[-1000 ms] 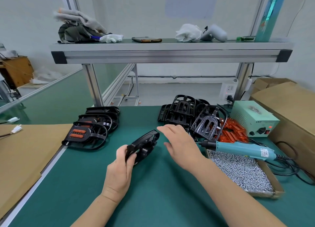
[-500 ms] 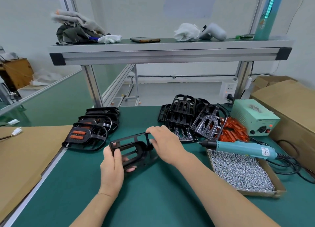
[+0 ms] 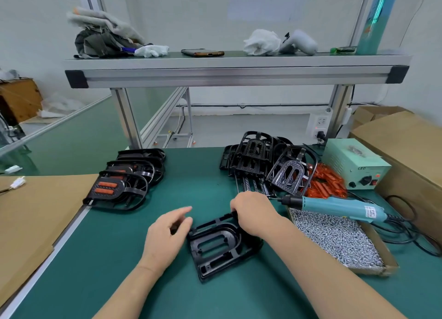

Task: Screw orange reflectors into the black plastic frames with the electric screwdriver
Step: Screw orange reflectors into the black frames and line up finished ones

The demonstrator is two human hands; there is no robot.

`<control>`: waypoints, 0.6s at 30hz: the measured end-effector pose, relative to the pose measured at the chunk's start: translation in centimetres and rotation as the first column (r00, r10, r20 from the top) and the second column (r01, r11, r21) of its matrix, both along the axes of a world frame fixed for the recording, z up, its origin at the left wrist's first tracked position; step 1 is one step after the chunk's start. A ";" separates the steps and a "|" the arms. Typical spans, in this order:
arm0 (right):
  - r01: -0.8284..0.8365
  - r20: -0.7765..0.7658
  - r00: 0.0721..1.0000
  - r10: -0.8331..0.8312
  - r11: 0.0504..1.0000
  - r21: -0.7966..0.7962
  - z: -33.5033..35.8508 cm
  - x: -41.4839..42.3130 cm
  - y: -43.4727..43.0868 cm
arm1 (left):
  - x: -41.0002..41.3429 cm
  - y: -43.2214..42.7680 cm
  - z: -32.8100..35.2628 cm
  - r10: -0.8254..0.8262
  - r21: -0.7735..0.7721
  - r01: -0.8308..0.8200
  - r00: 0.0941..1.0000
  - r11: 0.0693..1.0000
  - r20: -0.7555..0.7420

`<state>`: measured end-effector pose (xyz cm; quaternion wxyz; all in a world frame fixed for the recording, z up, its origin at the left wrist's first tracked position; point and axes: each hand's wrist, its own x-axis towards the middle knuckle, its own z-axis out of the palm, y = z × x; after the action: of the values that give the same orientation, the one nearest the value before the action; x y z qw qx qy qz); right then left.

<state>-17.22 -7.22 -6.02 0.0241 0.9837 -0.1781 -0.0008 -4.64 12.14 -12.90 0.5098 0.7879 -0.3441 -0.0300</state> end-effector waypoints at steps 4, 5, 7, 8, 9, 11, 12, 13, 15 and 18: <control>0.061 -0.106 0.992 -0.063 0.998 -0.026 0.3 -0.4 0.9 | -0.4 0.1 0.4 -0.117 0.115 0.108 0.990 0.987 0.077; 0.074 -0.135 0.988 -0.076 0.997 -0.023 0.3 -0.5 1.0 | -0.4 0.2 0.4 -0.142 0.134 0.128 0.985 0.983 0.101; 0.078 -0.171 0.982 -0.078 0.997 -0.005 0.7 -0.7 1.2 | -0.2 0.3 0.4 -0.168 0.168 0.145 0.978 0.975 0.127; 0.078 -0.166 0.983 -0.074 0.997 0.014 1.1 -0.9 1.2 | -0.1 0.3 0.4 -0.170 0.182 0.145 0.977 0.972 0.127; 0.073 -0.140 0.988 -0.064 0.996 0.060 1.6 -1.2 1.0 | 0.0 0.3 0.4 -0.171 0.193 0.145 0.977 0.970 0.126; 0.080 -0.003 0.997 -0.080 0.980 0.183 2.5 -1.9 -0.2 | 0.1 0.3 0.2 -0.175 0.205 0.145 0.975 0.968 0.136; 0.092 0.100 0.988 -0.117 0.969 0.228 3.1 -2.4 -1.3 | 0.1 0.2 0.1 -0.175 0.212 0.143 0.975 0.967 0.141; 0.115 0.201 0.965 -0.168 0.961 0.251 3.7 -2.9 -2.5 | 0.1 0.2 0.1 -0.177 0.213 0.144 0.973 0.966 0.146; 0.233 0.328 0.889 -0.319 0.933 0.274 4.5 -4.1 -5.7 | 0.0 0.0 0.0 -0.183 0.205 0.149 0.970 0.967 0.159; 0.470 0.325 0.766 -0.555 0.828 0.305 4.6 -6.3 -11.1 | -0.2 -0.3 -0.2 -0.192 0.204 0.157 0.967 0.966 0.168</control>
<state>-23.56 -18.29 -1.39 -0.1157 0.8725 -0.4411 0.1753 -4.79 11.88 -13.08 0.3938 0.7985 -0.4540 -0.0336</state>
